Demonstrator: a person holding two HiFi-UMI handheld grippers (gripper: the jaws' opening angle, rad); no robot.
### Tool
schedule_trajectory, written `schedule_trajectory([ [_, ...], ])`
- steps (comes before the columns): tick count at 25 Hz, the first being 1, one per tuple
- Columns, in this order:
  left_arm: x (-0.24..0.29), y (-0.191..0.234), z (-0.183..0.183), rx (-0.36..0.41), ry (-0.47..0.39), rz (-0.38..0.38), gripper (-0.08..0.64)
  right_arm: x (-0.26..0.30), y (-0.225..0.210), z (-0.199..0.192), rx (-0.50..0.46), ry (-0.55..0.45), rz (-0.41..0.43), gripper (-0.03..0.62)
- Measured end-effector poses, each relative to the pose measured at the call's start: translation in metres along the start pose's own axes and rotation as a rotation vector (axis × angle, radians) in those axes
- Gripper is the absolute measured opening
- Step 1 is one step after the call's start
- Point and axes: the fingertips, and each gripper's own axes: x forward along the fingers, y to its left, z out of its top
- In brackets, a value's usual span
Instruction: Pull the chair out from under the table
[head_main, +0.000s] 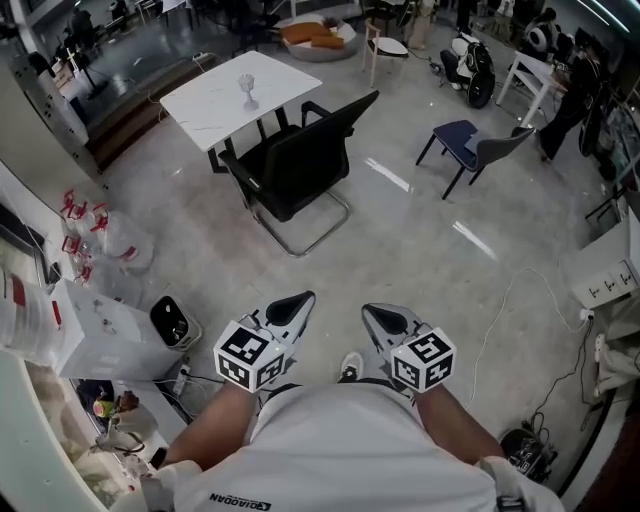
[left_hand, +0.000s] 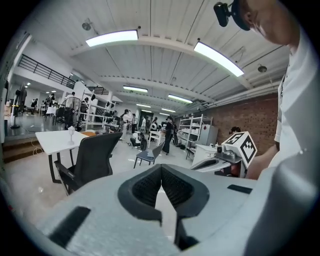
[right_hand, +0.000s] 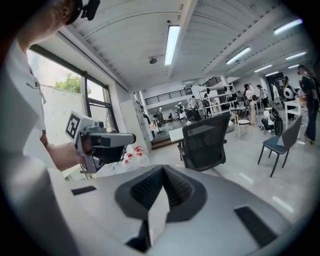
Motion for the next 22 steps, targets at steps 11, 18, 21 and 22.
schedule_trajectory([
  [11,0.103,0.004,-0.002,-0.033,0.087,0.055,0.009,-0.003,-0.108,0.005,0.052,0.032,0.044,0.006],
  [18,0.138,0.013,0.008,-0.027,0.112,0.045,0.009,-0.001,-0.14,0.015,0.075,0.015,0.036,0.006],
  [21,0.158,0.01,0.009,-0.019,0.11,0.011,0.009,-0.002,-0.154,0.015,0.075,0.015,0.019,0.006],
  [22,0.166,0.01,0.009,-0.017,0.111,0.0,0.009,-0.002,-0.159,0.015,0.075,0.019,0.012,0.006],
])
